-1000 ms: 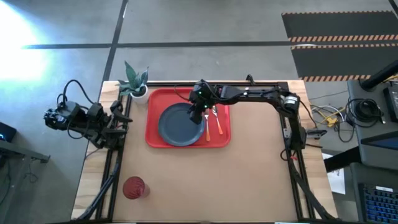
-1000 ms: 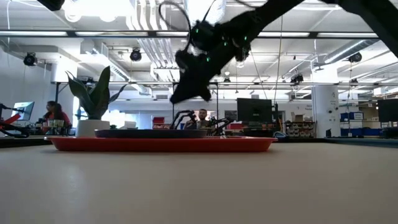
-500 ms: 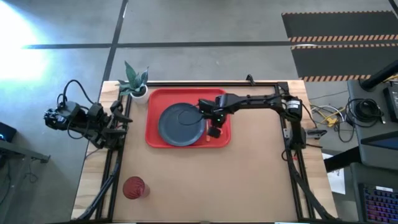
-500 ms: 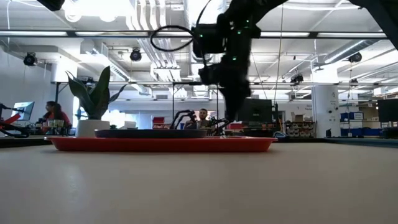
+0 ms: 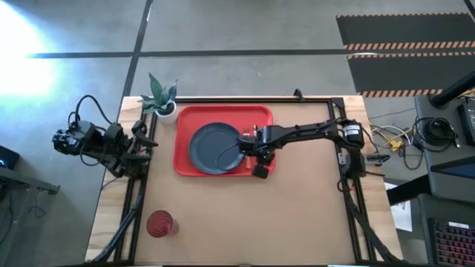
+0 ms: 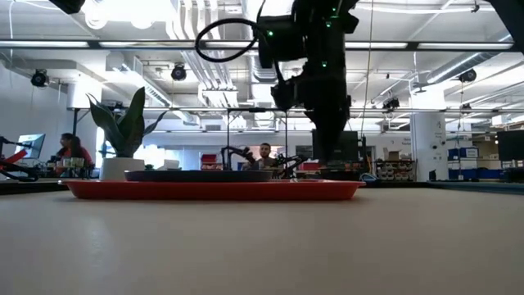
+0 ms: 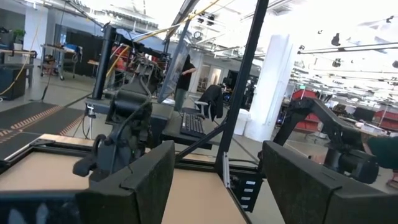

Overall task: Pick and place plate/cup/fork/spoon on tray
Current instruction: Move the red tray to the center of the table, then put the purple cup on the top left of the red tray

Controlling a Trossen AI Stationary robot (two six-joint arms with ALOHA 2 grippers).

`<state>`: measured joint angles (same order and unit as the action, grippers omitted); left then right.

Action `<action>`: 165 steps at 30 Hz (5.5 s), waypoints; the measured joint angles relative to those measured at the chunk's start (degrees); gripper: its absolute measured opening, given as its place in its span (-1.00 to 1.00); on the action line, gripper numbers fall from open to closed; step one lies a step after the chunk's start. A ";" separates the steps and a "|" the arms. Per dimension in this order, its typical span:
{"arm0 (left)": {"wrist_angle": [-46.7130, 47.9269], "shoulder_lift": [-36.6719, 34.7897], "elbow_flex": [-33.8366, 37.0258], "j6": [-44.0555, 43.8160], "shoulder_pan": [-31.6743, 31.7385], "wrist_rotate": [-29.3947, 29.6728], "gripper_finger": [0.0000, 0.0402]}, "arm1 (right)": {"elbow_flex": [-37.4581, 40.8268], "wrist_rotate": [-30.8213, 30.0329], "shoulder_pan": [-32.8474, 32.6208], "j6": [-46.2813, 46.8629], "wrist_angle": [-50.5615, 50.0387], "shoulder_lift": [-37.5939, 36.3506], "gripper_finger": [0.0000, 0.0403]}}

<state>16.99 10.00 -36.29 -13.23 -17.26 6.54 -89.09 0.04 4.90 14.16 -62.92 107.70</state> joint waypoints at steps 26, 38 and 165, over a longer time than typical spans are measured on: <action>-0.37 -0.02 -0.15 -1.40 -0.01 -0.32 0.12 | 12.78 1.09 -4.10 5.92 11.99 -0.13 -0.96; -0.55 -0.02 -0.15 -1.44 0.00 -0.32 0.12 | 19.53 3.38 -4.48 11.57 10.32 -5.07 -0.96; 50.19 38.87 -21.23 -36.71 -0.52 -15.73 -0.07 | 5.74 -40.11 -24.63 11.24 12.21 -38.88 -0.96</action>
<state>67.18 48.87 -57.52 -49.95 -17.78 -9.19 -83.35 -40.07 -19.73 25.40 -50.71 68.82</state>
